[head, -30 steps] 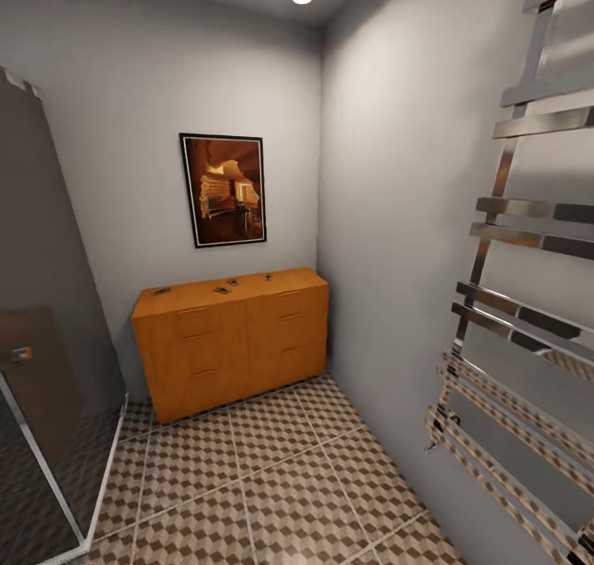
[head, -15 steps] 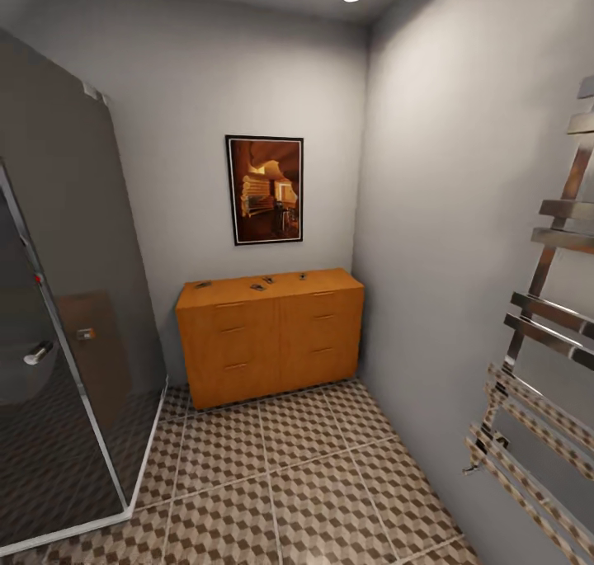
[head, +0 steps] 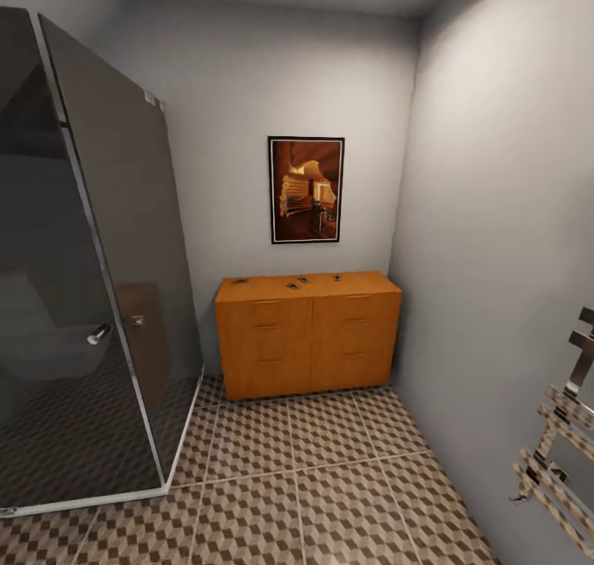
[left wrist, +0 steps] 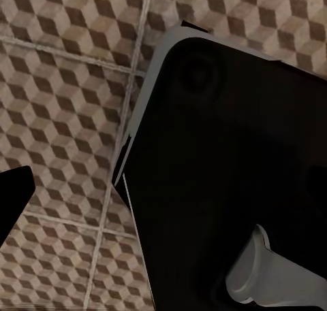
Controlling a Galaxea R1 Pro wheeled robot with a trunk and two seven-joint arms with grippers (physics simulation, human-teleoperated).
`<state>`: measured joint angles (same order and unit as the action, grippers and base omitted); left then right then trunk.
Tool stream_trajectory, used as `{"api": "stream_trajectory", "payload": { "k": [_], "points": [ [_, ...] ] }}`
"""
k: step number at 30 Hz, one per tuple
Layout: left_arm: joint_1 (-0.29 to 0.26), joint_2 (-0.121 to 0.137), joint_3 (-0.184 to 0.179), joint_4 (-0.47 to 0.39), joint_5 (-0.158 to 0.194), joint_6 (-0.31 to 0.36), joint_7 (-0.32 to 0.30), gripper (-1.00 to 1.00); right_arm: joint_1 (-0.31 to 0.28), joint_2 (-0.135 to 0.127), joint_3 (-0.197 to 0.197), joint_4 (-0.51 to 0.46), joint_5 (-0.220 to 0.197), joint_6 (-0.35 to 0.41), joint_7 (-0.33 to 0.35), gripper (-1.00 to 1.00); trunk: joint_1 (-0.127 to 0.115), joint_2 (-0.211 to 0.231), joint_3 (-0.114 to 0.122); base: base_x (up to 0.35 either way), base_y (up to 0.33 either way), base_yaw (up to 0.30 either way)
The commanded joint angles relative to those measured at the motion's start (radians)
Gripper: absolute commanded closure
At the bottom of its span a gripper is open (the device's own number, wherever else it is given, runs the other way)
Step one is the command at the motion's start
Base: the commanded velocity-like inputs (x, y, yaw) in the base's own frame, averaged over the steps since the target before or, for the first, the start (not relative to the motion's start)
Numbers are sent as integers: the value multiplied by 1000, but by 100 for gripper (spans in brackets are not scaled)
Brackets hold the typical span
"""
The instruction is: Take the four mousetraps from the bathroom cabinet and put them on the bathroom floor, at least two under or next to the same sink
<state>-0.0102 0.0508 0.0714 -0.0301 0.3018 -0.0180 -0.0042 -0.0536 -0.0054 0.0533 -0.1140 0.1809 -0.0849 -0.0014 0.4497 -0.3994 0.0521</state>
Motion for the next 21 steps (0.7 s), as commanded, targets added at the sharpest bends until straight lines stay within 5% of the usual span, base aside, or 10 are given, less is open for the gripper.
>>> {"api": "stream_trajectory", "payload": {
  "k": [1,11,21],
  "points": [
    [-1,0,7,1,1,-2,0,-100,0,-1,5,0,2,-3,0,-100,0,-1,0,0,0,290],
    [-1,0,7,1,0,-2,0,-100,0,-1,5,0,2,-3,0,-100,0,-1,6,0,0,242],
    [-1,-1,7,1,0,-5,0,-100,0,-1,4,0,2,-3,1,-100,0,-1,20,0,0,74]
  ]
}}
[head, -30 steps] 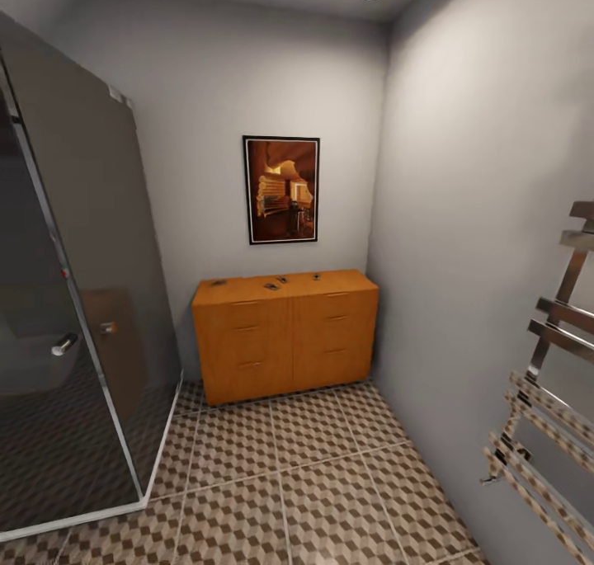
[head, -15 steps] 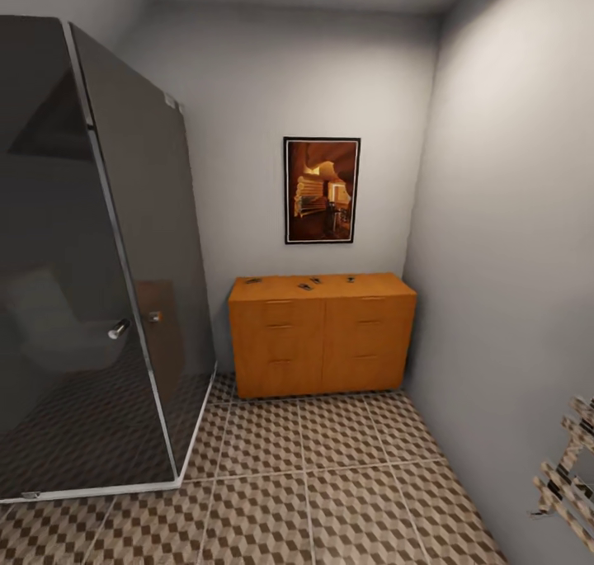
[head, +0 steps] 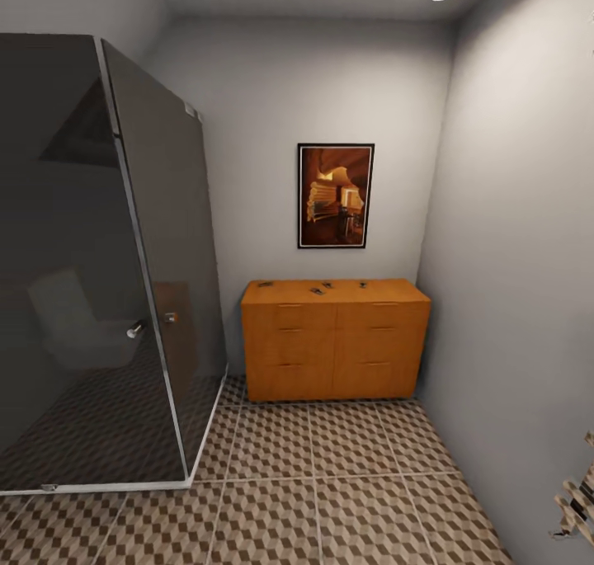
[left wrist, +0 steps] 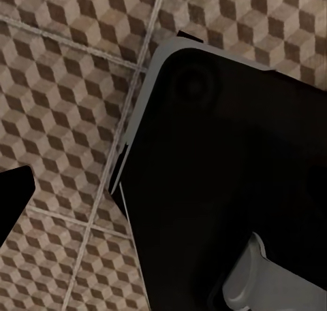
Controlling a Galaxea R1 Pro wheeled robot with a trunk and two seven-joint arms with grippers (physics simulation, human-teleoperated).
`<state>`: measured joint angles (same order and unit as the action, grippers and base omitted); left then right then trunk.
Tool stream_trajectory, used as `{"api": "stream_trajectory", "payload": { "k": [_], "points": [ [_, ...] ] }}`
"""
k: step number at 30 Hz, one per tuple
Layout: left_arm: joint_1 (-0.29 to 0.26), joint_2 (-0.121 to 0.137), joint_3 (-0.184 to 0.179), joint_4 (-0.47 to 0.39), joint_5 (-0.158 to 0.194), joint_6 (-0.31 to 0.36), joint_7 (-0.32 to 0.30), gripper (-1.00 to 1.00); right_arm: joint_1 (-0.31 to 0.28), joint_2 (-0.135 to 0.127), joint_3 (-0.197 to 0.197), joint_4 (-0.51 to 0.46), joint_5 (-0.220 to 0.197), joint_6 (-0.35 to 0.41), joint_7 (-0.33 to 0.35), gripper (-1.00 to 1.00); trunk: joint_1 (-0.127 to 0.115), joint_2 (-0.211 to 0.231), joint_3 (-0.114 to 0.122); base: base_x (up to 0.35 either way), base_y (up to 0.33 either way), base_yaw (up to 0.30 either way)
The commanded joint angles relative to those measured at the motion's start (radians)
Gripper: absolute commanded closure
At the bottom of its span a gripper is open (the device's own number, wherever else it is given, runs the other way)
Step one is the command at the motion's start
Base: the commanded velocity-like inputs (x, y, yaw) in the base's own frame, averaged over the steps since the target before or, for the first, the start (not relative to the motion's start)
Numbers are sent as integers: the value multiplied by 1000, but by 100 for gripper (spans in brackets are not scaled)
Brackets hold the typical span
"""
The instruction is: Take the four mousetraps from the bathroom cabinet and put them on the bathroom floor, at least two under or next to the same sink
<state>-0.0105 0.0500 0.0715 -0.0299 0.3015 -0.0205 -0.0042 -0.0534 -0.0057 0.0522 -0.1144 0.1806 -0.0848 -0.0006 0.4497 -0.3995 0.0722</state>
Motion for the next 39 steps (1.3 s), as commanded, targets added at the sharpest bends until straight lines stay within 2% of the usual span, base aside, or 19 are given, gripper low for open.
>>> {"api": "stream_trajectory", "payload": {
  "k": [1,20,26,39],
  "points": [
    [0,0,7,1,1,-3,0,-100,0,0,5,1,2,-3,0,-100,0,-1,1,0,0,17],
    [0,-1,7,1,1,-4,0,-100,0,0,3,1,1,-3,1,-100,0,-1,9,0,0,3],
    [0,-1,7,1,1,-4,0,-100,0,0,3,1,0,-3,2,-100,0,-1,12,30,0,-113],
    [0,0,7,1,1,-4,0,-100,0,-2,2,1,-1,-3,2,-100,0,-1,19,253,0,-164]
  ]
}}
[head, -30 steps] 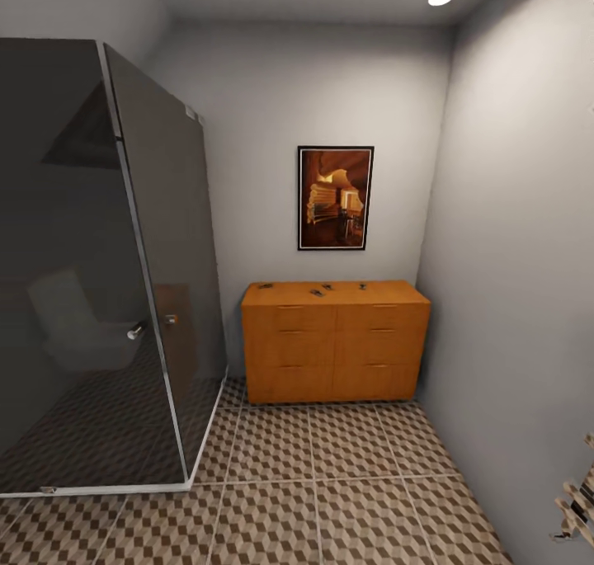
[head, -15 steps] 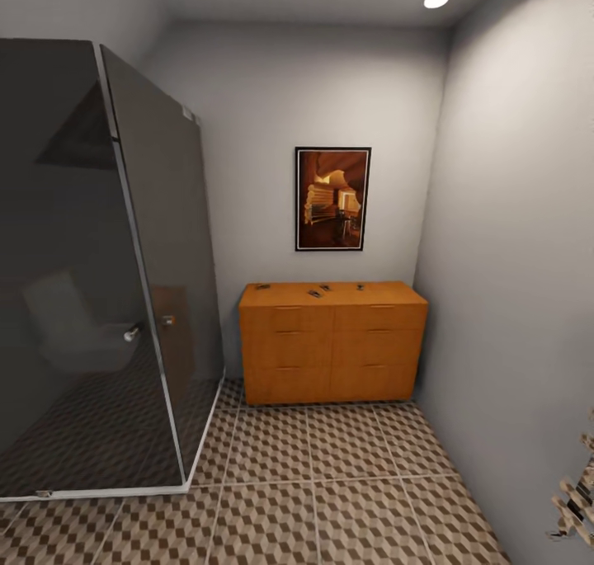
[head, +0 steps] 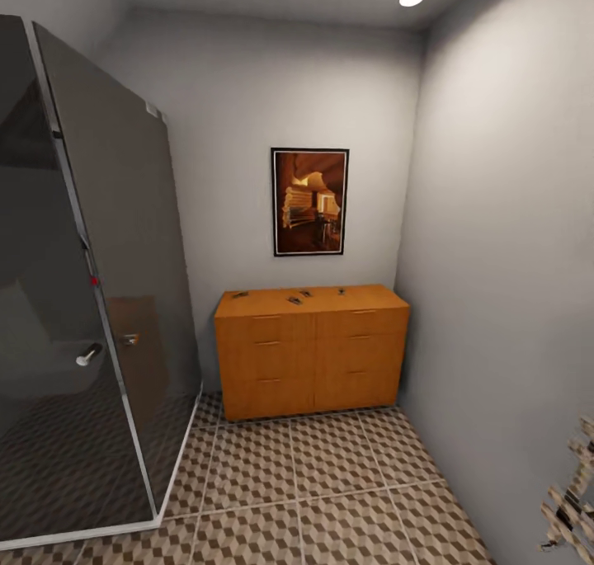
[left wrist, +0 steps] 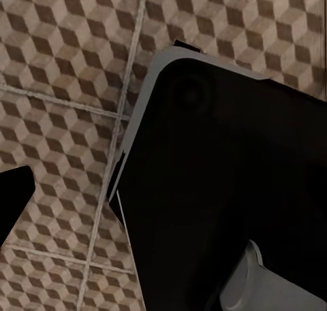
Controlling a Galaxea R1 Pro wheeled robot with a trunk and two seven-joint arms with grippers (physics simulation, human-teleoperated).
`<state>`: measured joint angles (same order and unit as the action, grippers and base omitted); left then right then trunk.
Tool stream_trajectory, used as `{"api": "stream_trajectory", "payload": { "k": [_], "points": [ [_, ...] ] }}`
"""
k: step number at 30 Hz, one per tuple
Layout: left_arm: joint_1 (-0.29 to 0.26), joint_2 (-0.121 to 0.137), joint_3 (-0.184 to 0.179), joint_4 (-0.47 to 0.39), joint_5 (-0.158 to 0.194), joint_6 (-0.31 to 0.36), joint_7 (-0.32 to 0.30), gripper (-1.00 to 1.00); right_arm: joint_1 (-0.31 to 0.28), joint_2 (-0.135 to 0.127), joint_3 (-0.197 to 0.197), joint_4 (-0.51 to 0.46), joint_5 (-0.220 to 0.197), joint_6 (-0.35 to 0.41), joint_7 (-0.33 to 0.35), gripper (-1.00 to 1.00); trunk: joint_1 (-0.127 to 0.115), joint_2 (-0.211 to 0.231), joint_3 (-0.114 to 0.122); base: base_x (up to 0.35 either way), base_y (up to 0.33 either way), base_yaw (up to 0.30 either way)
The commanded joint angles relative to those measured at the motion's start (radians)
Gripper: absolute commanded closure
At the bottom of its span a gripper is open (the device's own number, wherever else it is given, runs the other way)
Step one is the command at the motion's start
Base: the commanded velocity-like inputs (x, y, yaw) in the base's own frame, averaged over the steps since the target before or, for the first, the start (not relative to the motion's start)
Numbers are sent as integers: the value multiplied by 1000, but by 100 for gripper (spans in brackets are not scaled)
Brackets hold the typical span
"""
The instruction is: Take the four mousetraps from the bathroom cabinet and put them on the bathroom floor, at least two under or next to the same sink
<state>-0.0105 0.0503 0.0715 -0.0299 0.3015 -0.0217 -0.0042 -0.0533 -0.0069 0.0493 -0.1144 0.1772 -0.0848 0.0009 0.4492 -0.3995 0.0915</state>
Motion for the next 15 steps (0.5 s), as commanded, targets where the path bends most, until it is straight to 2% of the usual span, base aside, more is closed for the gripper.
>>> {"api": "stream_trajectory", "payload": {
  "k": [1,15],
  "points": [
    [0,0,7,1,1,-2,0,-100,0,0,4,1,2,-3,0,-100,1,0,0,318,0,-61],
    [0,0,7,1,1,-2,0,-100,0,0,4,1,1,-3,-2,-100,1,0,1,330,0,-17]
  ]
}}
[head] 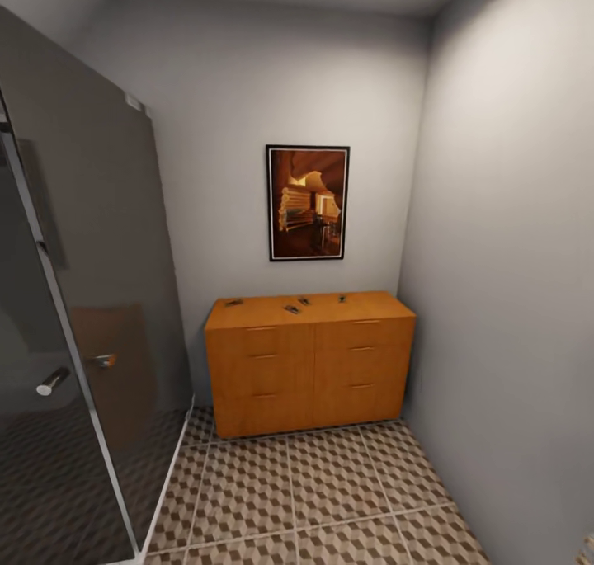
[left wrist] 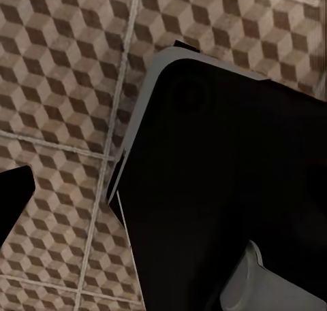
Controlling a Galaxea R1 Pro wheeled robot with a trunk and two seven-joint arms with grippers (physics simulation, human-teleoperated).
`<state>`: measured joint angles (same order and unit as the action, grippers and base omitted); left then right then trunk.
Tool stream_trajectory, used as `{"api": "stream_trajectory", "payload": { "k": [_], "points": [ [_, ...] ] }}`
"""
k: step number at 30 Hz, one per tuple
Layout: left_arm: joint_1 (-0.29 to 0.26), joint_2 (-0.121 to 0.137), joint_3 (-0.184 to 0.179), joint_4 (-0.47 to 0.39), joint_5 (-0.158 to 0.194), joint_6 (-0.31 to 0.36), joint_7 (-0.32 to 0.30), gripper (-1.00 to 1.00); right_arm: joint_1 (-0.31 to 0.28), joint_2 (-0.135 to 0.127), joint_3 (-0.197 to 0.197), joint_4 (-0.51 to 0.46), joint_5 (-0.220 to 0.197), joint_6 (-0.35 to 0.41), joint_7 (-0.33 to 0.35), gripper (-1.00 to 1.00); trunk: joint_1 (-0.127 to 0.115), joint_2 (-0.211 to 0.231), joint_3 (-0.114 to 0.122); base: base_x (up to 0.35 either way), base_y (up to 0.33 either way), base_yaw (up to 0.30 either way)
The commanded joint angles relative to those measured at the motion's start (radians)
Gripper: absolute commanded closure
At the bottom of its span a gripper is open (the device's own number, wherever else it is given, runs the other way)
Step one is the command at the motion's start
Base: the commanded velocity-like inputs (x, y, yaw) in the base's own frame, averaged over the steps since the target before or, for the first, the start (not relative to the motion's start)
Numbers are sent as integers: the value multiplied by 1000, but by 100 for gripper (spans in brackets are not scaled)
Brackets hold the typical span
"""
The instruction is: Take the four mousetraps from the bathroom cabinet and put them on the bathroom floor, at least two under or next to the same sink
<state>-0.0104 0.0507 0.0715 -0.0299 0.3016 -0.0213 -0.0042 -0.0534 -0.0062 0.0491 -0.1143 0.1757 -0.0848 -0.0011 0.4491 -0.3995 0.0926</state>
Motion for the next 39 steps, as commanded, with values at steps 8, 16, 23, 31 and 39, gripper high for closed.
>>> {"api": "stream_trajectory", "payload": {
  "k": [8,16,23,31,39],
  "points": [
    [0,0,7,1,1,-2,0,-100,0,0,5,1,3,-3,0,-100,1,0,0,335,0,-1],
    [0,0,7,1,1,-2,0,-100,0,0,5,1,4,-3,0,-100,1,0,0,336,0,0],
    [0,0,7,1,1,-3,0,-100,0,0,5,1,4,-3,0,-100,1,0,0,336,0,0],
    [0,0,7,1,1,-3,0,-100,0,-1,5,1,4,-3,0,-100,1,0,0,336,0,0],
    [0,0,7,1,1,-3,0,-100,0,-1,5,1,4,-3,0,-100,1,0,0,336,0,0]
  ]
}}
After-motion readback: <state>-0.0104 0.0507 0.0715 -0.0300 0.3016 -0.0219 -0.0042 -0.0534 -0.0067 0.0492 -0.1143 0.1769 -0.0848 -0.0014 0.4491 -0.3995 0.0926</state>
